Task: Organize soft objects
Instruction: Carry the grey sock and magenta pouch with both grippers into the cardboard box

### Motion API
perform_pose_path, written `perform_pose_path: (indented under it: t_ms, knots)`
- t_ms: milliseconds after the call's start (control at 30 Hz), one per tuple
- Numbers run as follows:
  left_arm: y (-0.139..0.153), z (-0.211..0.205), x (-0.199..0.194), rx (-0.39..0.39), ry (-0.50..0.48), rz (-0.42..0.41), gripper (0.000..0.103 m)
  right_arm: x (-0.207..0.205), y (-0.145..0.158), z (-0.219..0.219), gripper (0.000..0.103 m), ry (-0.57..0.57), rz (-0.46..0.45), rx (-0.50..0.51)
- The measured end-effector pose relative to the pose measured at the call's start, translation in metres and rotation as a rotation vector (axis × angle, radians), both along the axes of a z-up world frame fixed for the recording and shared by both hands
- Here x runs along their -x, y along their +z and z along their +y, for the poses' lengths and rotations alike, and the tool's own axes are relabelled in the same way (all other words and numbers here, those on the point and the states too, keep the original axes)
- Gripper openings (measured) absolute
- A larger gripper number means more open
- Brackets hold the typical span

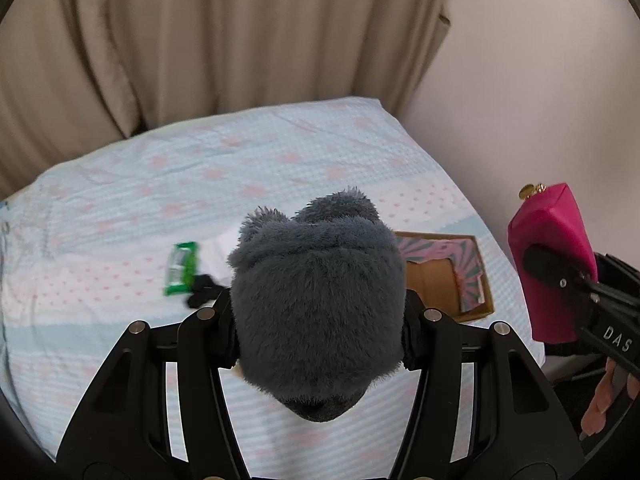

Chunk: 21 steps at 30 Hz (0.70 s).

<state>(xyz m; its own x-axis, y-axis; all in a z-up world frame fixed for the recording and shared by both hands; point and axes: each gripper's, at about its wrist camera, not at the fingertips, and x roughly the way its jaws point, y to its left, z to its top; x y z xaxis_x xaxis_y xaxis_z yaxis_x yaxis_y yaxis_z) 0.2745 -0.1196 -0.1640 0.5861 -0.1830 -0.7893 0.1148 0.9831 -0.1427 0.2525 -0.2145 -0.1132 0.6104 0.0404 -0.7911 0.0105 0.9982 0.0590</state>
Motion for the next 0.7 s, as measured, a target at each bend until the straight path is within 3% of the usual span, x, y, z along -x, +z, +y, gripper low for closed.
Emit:
perform_pose_path:
  t_ms: [267,700]
  knots:
    - [-0.08,-0.087,-0.052,0.006,-0.001,0.158,0.052,-0.053,-0.06,-0.092,0.046,-0.005,0.127,-0.014]
    - [-0.211,-0.115,-0.115,-0.118,0.004,0.399,0.055,-0.118,-0.193,-0.144,0.046,-0.034,0.401,-0.101]
